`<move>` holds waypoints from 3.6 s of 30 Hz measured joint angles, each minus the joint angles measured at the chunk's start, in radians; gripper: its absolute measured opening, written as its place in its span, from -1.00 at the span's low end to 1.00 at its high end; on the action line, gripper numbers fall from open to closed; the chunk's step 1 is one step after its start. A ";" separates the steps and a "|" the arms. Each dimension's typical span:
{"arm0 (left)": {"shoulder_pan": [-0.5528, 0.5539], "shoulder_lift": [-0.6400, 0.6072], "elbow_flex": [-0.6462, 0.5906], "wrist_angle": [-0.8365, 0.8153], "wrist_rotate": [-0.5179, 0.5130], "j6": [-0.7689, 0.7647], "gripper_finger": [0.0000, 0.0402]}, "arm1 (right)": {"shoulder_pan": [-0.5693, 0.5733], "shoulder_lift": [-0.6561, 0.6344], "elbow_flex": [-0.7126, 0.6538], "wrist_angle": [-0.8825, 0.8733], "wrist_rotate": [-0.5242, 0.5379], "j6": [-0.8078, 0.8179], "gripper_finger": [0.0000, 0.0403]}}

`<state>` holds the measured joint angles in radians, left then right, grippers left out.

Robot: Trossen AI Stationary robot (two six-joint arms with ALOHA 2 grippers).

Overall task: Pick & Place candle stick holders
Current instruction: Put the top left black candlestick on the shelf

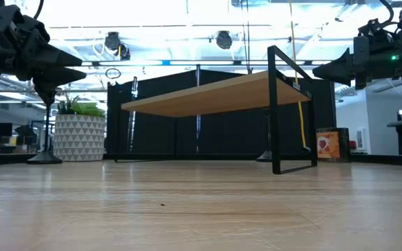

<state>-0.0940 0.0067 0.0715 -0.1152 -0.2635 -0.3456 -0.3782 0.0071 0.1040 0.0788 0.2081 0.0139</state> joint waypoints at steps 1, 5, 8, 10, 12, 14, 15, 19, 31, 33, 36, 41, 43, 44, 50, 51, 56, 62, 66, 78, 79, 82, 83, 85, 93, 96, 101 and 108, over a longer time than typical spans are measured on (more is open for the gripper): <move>0.000 0.000 0.000 0.012 0.000 -0.019 -0.12 | 0.000 0.000 0.000 0.000 0.000 0.000 -0.55; 0.000 0.000 0.000 0.066 0.000 -0.142 -0.12 | 0.000 0.000 0.000 0.000 0.000 0.000 -0.55; 0.000 0.000 0.000 0.114 -0.011 -0.256 -0.12 | 0.000 0.000 0.000 0.000 0.000 0.000 -0.55; 0.000 0.000 0.000 0.161 -0.039 -0.323 -0.12 | 0.000 0.000 0.000 0.000 0.000 0.005 -0.55; 0.000 0.000 0.000 0.200 -0.060 -0.370 -0.12 | 0.000 0.000 0.000 0.000 -0.001 0.050 -0.55; 0.000 0.000 0.000 0.255 -0.069 -0.368 -0.12 | 0.000 0.000 0.000 0.000 -0.002 0.126 -0.55; 0.000 0.000 0.000 0.285 -0.069 -0.354 -0.12 | 0.000 0.000 0.000 0.000 -0.002 0.164 -0.55; 0.000 0.000 0.001 0.422 -0.069 -0.297 -0.12 | 0.000 0.000 0.000 0.000 -0.001 0.238 -0.55; 0.000 0.117 0.146 0.423 -0.167 -0.238 -0.12 | 0.000 0.000 0.000 0.000 0.000 0.228 -0.55; 0.000 0.192 0.224 0.331 -0.188 -0.245 -0.12 | 0.000 0.000 0.000 0.000 0.000 0.228 -0.55; 0.000 0.320 0.362 0.139 -0.228 -0.275 -0.12 | 0.000 0.000 0.000 0.000 0.000 0.228 -0.55; 0.007 0.530 0.610 -0.266 -0.288 -0.419 -0.12 | 0.000 0.000 0.000 0.000 0.000 0.228 -0.55; 0.021 0.611 0.704 -0.441 -0.288 -0.507 -0.12 | 0.000 0.000 0.000 0.000 0.000 0.228 -0.55; 0.028 0.652 0.749 -0.528 -0.286 -0.555 -0.12 | 0.000 0.000 0.000 0.000 0.000 0.228 -0.55; 0.087 0.877 0.986 -0.983 -0.202 -0.755 -0.12 | 0.000 0.000 0.000 0.000 0.000 0.228 -0.55; 0.099 0.909 1.021 -1.044 -0.183 -0.770 -0.12 | 0.000 0.000 0.000 0.000 0.000 0.228 -0.55; 0.174 1.071 1.210 -1.368 -0.103 -0.811 -0.12 | 0.000 0.000 0.000 0.000 0.000 0.228 -0.55; 0.279 1.164 1.323 -1.420 -0.100 -0.664 -0.12 | 0.000 0.000 0.000 0.000 0.000 0.228 -0.55; 0.345 1.195 1.321 -1.462 -0.099 -0.644 -0.12 | 0.000 0.000 0.000 0.000 0.001 0.228 -0.55; 0.431 1.237 1.318 -1.457 -0.105 -0.625 -0.12 | 0.000 0.001 0.000 0.000 0.001 0.228 -0.55; 0.437 1.238 1.315 -1.457 -0.107 -0.623 -0.12 | 0.000 0.001 0.000 0.000 0.001 0.228 -0.55; 0.443 1.238 1.290 -1.454 -0.135 -0.599 -0.12 | 0.000 0.001 0.000 0.000 0.001 0.228 -0.55; 0.443 1.236 1.276 -1.458 -0.145 -0.586 -0.12 | 0.000 0.001 0.000 0.000 0.001 0.228 -0.55; 0.443 1.237 1.241 -1.456 -0.156 -0.568 -0.12 | 0.000 0.001 0.000 0.000 0.001 0.228 -0.55; 0.450 1.235 1.087 -1.456 -0.103 -0.563 -0.12 | 0.000 0.001 0.000 0.000 0.001 0.228 -0.55; 0.467 1.228 1.071 -1.457 -0.106 -0.581 -0.12 | 0.000 0.001 0.000 0.000 0.001 0.228 -0.55; 0.490 1.220 1.071 -1.454 -0.133 -0.580 -0.12 | 0.000 0.001 0.000 0.000 0.001 0.228 -0.55; 0.539 1.216 1.071 -1.457 -0.155 -0.540 -0.12 | 0.000 0.001 0.000 0.000 0.001 0.228 -0.55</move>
<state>0.4449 1.2224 1.1427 -1.5719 -0.4184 -0.8857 -0.3779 0.0078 0.1036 0.0784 0.2089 0.2420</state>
